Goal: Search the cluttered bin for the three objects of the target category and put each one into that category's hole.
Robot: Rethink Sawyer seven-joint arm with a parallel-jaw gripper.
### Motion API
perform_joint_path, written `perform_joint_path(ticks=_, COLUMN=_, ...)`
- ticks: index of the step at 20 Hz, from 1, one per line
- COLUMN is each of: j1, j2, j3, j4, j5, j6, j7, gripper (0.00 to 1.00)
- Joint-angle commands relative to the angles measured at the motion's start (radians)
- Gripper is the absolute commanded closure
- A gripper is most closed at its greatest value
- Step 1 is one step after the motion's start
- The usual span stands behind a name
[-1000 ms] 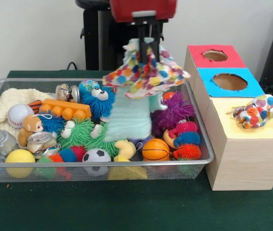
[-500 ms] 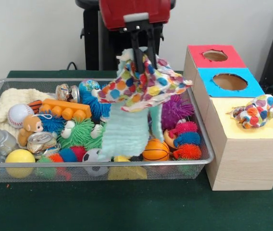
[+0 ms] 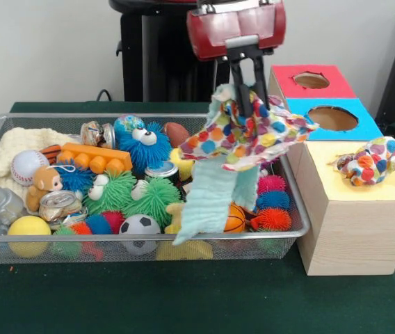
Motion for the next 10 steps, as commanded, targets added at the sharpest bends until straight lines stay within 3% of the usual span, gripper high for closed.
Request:
perform_joint_path(ticks=1, j1=0.075, j2=0.094, j3=-0.074, j4=0.018, j5=-0.018, j6=0.114, j7=0.109, gripper=1.0)
perform_joint_path(ticks=5, j1=0.18, j2=0.121, j3=-0.221, j4=-0.055, j5=-0.067, j6=0.27, j7=0.068, gripper=1.0)
perform_joint_path(ticks=10, j1=0.255, j2=0.142, j3=-0.317, j4=-0.124, j5=-0.143, j6=0.437, j7=-0.001, gripper=1.0)
